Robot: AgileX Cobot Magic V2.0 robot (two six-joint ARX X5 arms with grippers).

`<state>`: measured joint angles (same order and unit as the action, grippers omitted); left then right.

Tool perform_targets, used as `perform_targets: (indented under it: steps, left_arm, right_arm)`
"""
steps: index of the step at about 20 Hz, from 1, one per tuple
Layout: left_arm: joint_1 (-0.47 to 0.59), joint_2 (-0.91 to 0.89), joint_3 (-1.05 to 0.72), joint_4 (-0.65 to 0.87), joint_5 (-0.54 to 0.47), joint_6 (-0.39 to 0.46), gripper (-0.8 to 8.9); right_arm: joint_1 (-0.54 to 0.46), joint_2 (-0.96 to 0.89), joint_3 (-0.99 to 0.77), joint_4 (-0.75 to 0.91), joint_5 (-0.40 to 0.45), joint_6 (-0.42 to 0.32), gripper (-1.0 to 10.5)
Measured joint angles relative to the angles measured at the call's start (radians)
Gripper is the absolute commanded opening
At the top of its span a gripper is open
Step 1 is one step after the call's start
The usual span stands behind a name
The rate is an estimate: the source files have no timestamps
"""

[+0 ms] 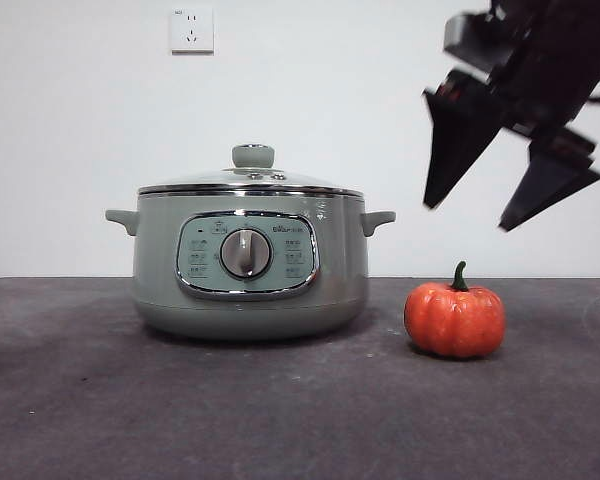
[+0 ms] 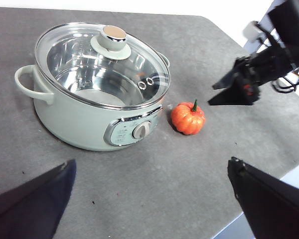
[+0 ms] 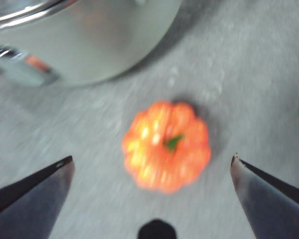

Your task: Pick up the pumpkin,open the lid,put the pumpkin in the pot,close the lid

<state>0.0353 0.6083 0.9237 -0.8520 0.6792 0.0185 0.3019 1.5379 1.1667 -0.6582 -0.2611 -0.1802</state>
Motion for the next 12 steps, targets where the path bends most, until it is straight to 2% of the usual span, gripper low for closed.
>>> perform_targets:
  steps: [4, 12]
  left_arm:
    - [0.000, 0.000, 0.000, 0.000, 0.000, 0.000, 7.59]
    - [0.000, 0.000, 0.000, 0.001, 0.000, 0.000, 7.59]
  right_arm:
    - [0.000, 0.081, 0.000, 0.073, 0.007, -0.003, 7.2]
    - [0.035, 0.223, 0.000, 0.107, 0.034, -0.008, 7.2]
